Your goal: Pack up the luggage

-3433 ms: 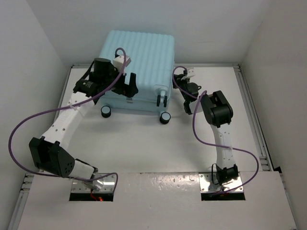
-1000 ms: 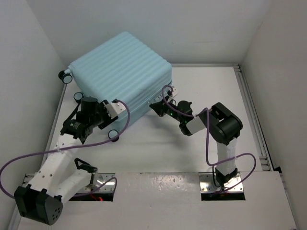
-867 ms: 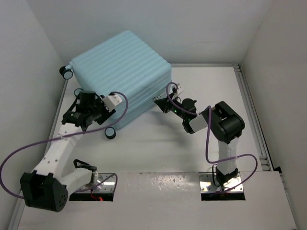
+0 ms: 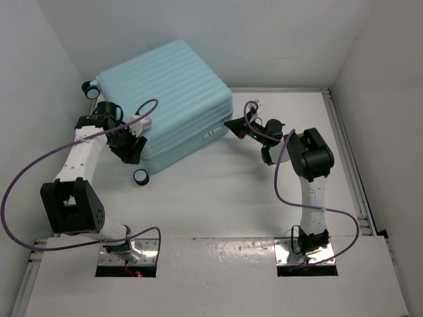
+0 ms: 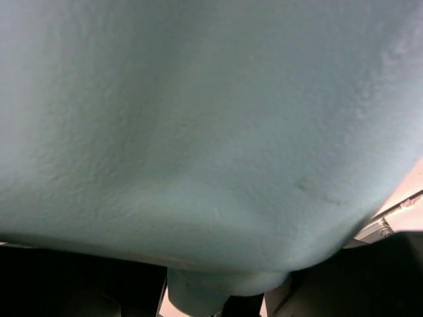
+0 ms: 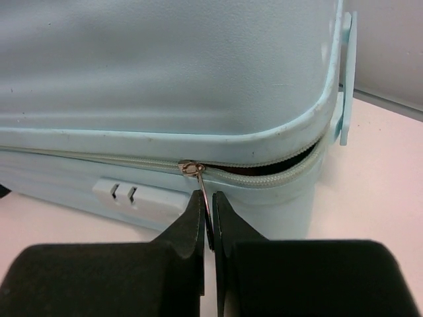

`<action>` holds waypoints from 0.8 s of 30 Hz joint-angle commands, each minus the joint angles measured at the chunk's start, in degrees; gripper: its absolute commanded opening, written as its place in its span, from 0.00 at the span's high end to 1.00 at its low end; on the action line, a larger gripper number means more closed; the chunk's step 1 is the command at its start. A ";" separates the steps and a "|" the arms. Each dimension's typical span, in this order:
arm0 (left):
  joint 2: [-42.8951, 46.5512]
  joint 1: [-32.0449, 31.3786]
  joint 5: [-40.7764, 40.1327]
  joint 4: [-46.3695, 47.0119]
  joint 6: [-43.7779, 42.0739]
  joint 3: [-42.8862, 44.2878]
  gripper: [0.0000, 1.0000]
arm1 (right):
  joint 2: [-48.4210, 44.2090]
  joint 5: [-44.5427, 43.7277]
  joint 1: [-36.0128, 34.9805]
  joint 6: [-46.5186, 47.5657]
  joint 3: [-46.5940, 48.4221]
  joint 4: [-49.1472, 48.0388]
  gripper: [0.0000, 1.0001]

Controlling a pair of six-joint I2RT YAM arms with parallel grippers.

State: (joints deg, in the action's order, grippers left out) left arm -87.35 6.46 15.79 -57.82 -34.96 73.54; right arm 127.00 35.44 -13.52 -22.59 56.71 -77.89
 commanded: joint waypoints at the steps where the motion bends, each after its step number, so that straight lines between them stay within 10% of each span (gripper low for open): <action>1: -16.36 6.11 -26.95 36.03 12.99 -1.64 1.00 | -2.36 -20.86 9.21 4.66 -1.14 -15.10 1.00; 10: -14.96 6.11 -26.43 37.61 11.84 -4.19 1.00 | -5.10 -17.25 11.67 4.74 -3.54 -15.10 1.00; 24: -15.56 7.25 -29.85 40.60 10.70 -6.22 1.00 | 10.89 -24.28 12.29 11.43 22.36 -12.29 1.00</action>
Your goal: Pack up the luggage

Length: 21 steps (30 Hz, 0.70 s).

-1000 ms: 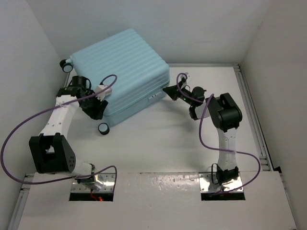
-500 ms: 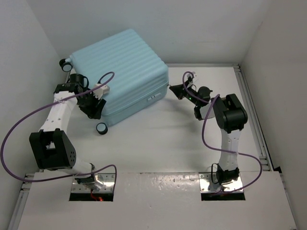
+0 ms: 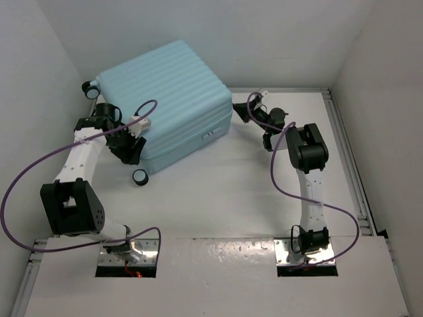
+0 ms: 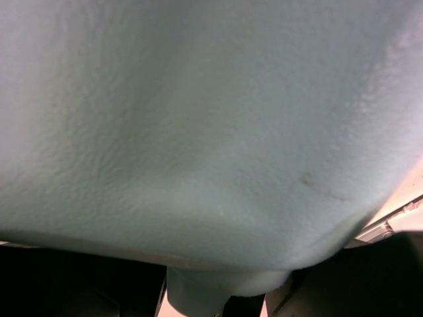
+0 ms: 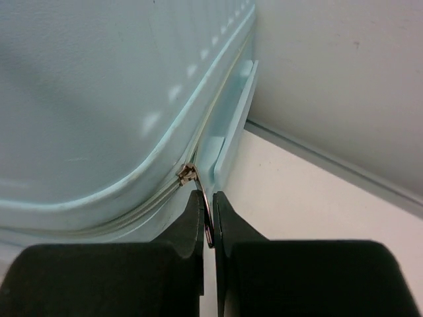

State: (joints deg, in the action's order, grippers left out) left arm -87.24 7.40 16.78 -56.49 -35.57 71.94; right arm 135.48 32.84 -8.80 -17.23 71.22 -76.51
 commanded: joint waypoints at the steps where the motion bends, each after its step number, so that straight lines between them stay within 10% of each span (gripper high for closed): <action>1: -16.46 6.31 -30.84 39.26 11.31 -4.62 1.00 | 5.90 -21.42 7.57 5.81 9.53 -13.67 1.00; 13: -15.51 1.75 -26.10 40.49 11.84 -6.19 1.00 | 29.57 -21.94 1.51 4.23 51.61 -3.84 1.00; 17: -12.35 0.60 -21.80 41.02 13.86 -6.99 0.98 | 31.96 -20.81 -0.78 1.69 52.28 -8.27 1.00; 21: -8.48 0.07 -14.68 41.02 17.64 -7.61 0.42 | 25.64 -17.73 -1.92 -1.38 38.68 -13.91 1.00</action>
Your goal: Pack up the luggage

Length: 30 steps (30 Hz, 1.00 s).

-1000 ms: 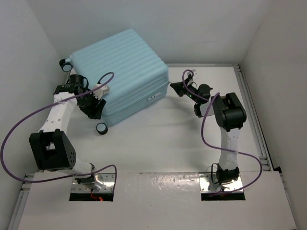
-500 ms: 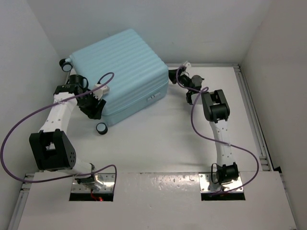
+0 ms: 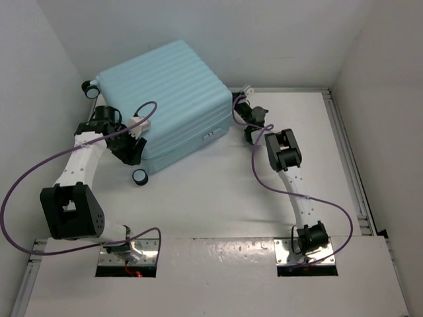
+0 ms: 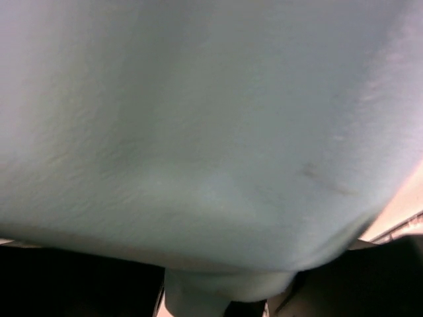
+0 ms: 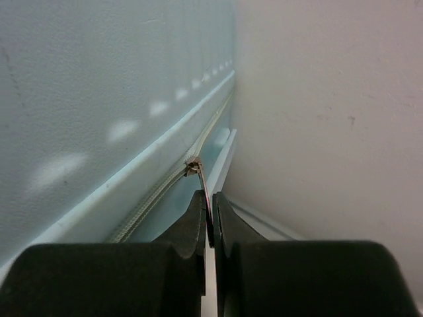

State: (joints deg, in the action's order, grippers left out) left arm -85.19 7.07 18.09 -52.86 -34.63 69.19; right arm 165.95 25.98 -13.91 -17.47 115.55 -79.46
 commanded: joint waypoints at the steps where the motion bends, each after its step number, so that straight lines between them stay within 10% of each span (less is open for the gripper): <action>1: -8.61 0.40 -14.50 37.91 17.22 -6.07 0.36 | -5.45 -10.25 2.75 -1.42 -8.21 -12.02 1.00; 9: 2.46 -2.24 -7.47 39.76 17.32 -9.60 0.29 | -6.34 -10.60 0.46 -1.42 -9.20 -12.91 1.00; 16: 13.62 -3.82 -5.68 42.84 24.33 -10.04 0.01 | -6.78 -9.10 -0.33 -1.07 -9.20 -12.56 1.00; 30: 22.06 4.88 -13.88 39.69 40.10 -5.45 0.00 | -10.21 -6.91 -0.94 -1.60 -15.44 -13.53 1.00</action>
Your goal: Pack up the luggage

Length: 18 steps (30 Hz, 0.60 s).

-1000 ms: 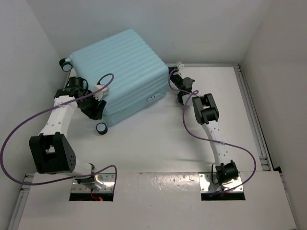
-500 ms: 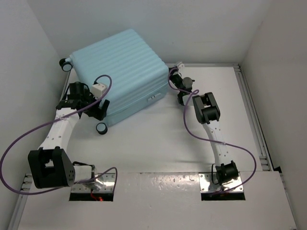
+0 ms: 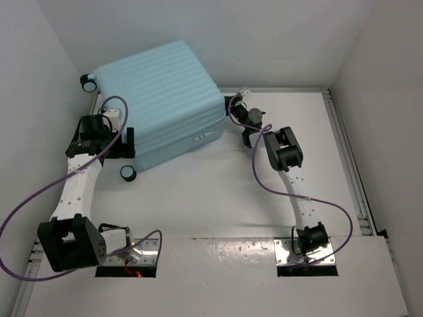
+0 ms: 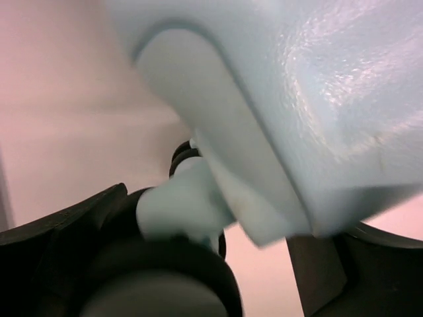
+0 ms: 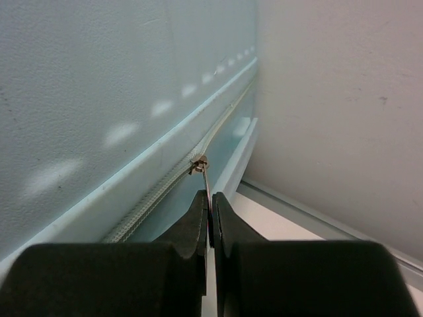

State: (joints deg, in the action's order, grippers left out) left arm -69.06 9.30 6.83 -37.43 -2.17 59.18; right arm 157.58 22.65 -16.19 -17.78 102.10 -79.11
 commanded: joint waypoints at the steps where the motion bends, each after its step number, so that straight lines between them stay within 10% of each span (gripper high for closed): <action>1: 8.13 2.65 0.43 23.72 3.19 0.45 0.00 | -1.84 -3.58 1.59 -1.38 -2.00 -13.79 1.00; 10: 40.22 1.95 19.36 24.16 -12.61 -17.87 0.00 | -2.10 -2.62 1.33 -1.03 -2.44 -13.96 1.00; 18: 2.53 5.45 -7.44 19.68 10.86 11.84 0.00 | -2.98 -2.18 1.24 -0.50 -3.93 -13.97 1.00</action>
State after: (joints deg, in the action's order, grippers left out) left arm -51.27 12.29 8.78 -16.05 -1.34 59.24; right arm 156.38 22.96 -16.73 -18.35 99.98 -79.22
